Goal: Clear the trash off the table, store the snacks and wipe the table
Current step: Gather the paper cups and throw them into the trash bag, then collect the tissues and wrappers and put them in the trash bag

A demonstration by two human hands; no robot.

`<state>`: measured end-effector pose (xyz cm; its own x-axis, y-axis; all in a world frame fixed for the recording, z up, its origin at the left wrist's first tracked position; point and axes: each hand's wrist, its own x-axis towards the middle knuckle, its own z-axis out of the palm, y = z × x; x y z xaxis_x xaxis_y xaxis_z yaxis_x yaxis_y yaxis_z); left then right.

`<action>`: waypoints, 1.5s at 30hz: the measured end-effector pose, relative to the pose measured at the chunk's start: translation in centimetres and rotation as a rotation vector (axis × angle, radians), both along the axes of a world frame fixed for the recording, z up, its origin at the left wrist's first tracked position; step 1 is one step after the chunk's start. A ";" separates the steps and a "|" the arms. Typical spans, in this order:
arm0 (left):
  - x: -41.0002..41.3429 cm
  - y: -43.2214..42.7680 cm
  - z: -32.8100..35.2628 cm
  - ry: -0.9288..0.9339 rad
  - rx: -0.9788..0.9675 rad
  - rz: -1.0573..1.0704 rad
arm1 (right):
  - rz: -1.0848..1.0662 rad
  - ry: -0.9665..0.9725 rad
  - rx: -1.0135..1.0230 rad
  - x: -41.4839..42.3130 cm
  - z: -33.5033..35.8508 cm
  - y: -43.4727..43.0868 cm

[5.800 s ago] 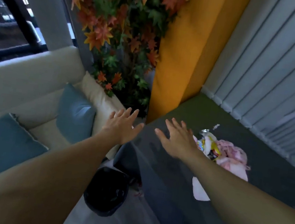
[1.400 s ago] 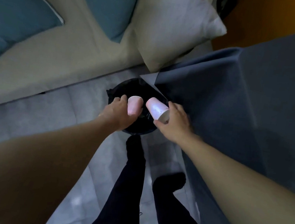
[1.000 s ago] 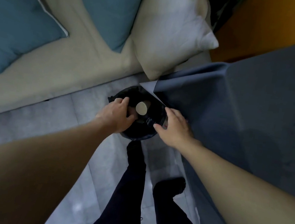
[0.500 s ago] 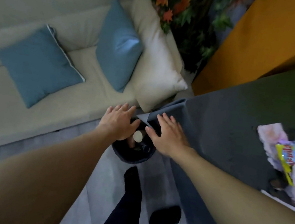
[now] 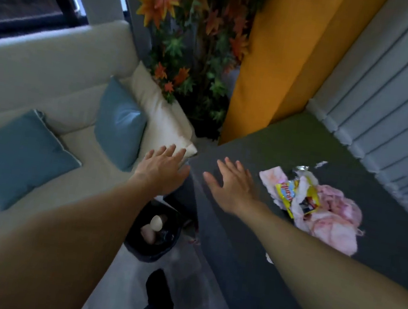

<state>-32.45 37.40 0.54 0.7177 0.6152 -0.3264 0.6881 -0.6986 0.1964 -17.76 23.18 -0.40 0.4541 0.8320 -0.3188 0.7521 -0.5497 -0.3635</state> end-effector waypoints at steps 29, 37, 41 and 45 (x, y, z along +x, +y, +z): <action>20.9 -22.3 5.9 -0.035 0.068 -0.493 | -0.520 -0.012 0.134 12.8 5.1 -30.3; 22.3 -22.6 4.5 -0.006 0.064 -0.513 | -0.516 0.037 0.124 13.8 4.1 -31.2; 23.0 -21.7 3.2 0.030 0.057 -0.529 | -0.508 0.051 0.115 14.5 3.1 -30.4; 24.3 -20.2 1.5 0.053 0.038 -0.557 | -0.508 0.080 0.120 15.3 2.2 -29.4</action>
<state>-8.13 17.22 2.06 0.9207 0.1598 -0.3559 0.2215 -0.9651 0.1395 -2.41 -6.18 1.76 0.7878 0.5461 -0.2848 0.3689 -0.7887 -0.4919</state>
